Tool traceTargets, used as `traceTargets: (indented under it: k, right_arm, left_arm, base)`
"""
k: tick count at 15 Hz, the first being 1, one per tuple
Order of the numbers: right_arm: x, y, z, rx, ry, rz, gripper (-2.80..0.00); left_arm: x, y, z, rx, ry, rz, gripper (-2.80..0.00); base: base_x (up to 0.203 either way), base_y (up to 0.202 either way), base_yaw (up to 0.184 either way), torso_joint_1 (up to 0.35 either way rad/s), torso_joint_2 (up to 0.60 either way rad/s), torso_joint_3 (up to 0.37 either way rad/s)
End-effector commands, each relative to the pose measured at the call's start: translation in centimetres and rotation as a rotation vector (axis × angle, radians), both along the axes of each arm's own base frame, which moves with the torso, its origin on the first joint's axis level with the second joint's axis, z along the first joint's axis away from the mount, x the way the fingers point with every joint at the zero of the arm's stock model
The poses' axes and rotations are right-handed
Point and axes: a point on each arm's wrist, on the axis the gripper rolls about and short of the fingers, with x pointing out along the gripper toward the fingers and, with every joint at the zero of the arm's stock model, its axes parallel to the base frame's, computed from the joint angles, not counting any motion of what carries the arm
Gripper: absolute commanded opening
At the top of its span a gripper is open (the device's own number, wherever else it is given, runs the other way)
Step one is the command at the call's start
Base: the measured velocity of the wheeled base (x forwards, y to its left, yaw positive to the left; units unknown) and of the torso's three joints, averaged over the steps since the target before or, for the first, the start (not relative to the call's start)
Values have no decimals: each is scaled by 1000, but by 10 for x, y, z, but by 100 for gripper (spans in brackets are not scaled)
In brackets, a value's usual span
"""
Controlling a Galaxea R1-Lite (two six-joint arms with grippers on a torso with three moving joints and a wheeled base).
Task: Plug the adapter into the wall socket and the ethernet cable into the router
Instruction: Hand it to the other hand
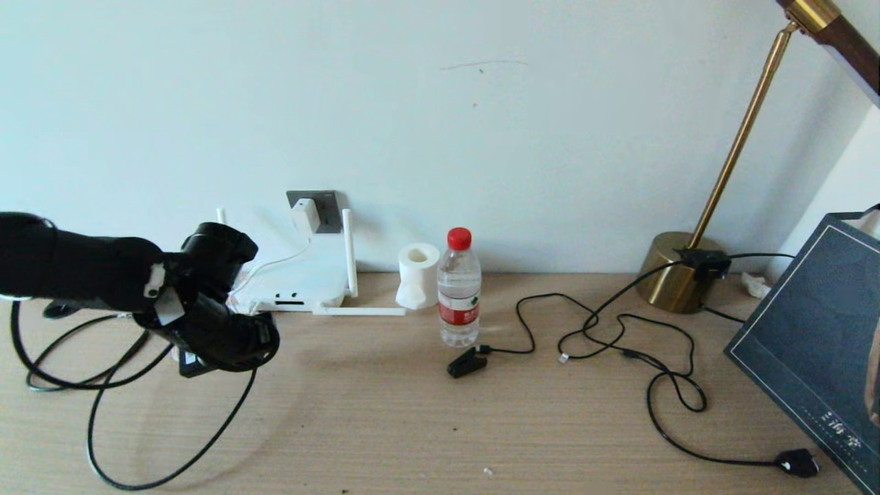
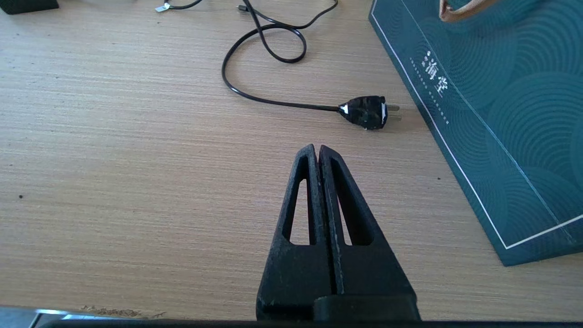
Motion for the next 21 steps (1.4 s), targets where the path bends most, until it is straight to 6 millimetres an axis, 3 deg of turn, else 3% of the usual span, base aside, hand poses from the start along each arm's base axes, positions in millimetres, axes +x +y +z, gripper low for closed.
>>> traceTargets:
  k: [1, 8, 12, 15, 18, 21]
  right_arm:
    - [0, 0, 0, 0, 2, 1, -280]
    - [0, 0, 0, 0, 2, 1, -280]
    - [0, 0, 0, 0, 3, 2, -280]
    - [0, 0, 0, 0, 1, 2, -280]
    - [0, 0, 0, 0, 2, 1, -280]
    - [0, 0, 0, 0, 1, 0, -280]
  left_arm:
    - [-9, 3, 17, 8, -47, -17, -280]
    - [-29, 4, 29, 10, -42, -26, -280]
    - [-65, 9, 21, -6, 8, -218, -280]
    - [-111, 15, 40, -45, -102, -439, -280]
    - [-188, 18, 61, -101, -303, -696, -280]
    - [-258, 19, 61, -200, -422, -897, -280]
  base:
    - [0, 0, 0, 0, 0, 0]
    - [0, 0, 0, 0, 0, 0]
    - [0, 0, 0, 0, 0, 0]
    - [0, 0, 0, 0, 0, 0]
    - [0, 0, 0, 0, 0, 0]
    - [0, 0, 0, 0, 0, 0]
